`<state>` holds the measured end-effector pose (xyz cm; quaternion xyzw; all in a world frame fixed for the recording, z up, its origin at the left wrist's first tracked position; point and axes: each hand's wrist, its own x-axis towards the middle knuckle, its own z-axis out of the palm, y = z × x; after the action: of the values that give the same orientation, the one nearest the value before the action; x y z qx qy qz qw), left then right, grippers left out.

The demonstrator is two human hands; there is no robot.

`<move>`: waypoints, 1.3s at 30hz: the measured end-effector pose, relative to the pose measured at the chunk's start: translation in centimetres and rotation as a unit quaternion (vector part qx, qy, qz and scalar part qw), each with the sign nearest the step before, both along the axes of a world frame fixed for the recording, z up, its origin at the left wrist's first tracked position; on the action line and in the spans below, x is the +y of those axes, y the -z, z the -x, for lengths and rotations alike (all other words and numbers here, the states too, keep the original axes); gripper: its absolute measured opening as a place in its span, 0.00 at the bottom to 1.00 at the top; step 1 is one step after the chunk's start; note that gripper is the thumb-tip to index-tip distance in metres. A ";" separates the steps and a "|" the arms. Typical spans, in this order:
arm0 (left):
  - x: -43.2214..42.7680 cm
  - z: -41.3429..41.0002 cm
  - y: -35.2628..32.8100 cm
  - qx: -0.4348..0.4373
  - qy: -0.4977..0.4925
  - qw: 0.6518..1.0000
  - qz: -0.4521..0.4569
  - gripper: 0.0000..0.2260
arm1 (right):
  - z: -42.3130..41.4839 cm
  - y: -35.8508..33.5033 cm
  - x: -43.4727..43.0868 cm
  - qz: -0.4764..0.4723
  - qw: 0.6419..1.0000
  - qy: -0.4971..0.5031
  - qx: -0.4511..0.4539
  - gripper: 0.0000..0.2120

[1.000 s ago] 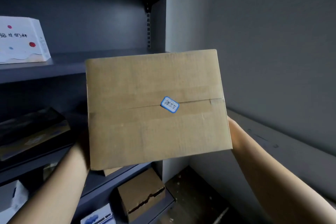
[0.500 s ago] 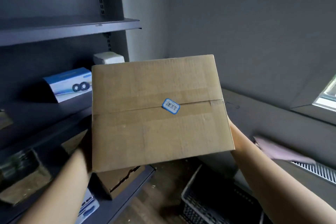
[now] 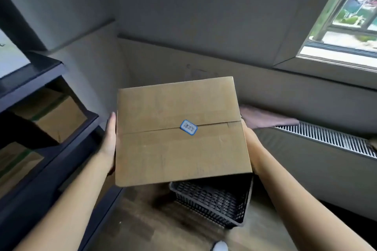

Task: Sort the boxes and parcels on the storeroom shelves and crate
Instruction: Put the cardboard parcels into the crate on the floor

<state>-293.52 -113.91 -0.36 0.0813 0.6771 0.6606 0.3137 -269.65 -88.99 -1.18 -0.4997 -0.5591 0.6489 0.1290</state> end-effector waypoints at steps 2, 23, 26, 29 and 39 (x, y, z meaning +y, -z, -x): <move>2.4 -0.8 1.6 -0.015 0.043 0.998 0.047 0.29 | -0.6 1.7 1.9 -0.013 0.999 -0.017 -0.035 0.11; 21.2 -1.7 30.8 0.027 0.191 0.914 0.357 0.12 | -4.8 31.1 7.8 0.090 0.965 0.169 -0.177 0.28; 22.6 -1.2 35.7 0.057 0.238 0.887 0.392 0.14 | -4.7 35.5 7.1 0.066 0.961 0.195 -0.183 0.21; 23.7 -0.9 41.0 0.079 0.282 0.861 0.416 0.16 | -4.6 40.5 7.0 0.035 0.955 0.223 -0.192 0.17; 24.6 -0.5 55.5 -0.002 0.312 0.858 0.409 0.23 | -2.7 55.4 7.0 0.006 0.940 0.234 -0.249 0.16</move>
<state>-293.06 -89.35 -55.86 0.1518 0.8247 0.1922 0.5098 -266.92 -82.01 -56.63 -0.7629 -0.4370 0.4583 0.1304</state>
